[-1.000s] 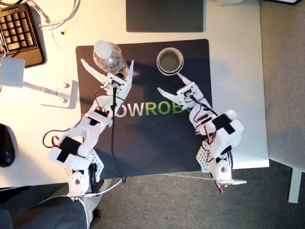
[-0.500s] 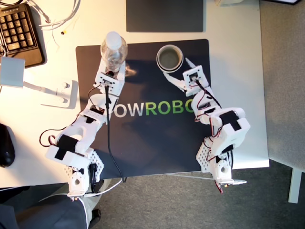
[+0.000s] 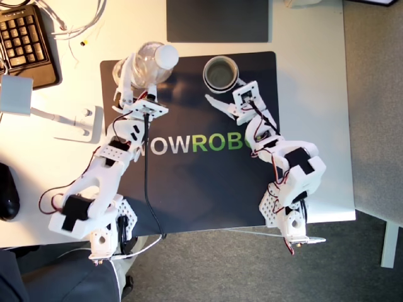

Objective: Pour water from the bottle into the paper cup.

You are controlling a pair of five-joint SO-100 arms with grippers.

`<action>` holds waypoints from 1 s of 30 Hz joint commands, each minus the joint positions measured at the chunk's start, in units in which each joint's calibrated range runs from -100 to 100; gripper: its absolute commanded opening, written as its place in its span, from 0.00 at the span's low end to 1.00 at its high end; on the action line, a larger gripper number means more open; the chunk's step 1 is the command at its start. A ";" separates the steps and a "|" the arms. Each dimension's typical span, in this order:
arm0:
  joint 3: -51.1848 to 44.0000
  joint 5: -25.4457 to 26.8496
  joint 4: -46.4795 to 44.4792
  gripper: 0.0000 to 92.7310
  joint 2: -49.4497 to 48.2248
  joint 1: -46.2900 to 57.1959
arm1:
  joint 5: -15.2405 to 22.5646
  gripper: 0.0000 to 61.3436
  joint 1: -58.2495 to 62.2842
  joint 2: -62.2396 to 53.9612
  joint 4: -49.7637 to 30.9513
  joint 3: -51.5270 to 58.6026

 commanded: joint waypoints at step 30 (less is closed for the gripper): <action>-27.64 -19.39 53.48 0.00 -28.06 -1.71 | 2.10 0.00 -6.20 -36.35 10.04 12.70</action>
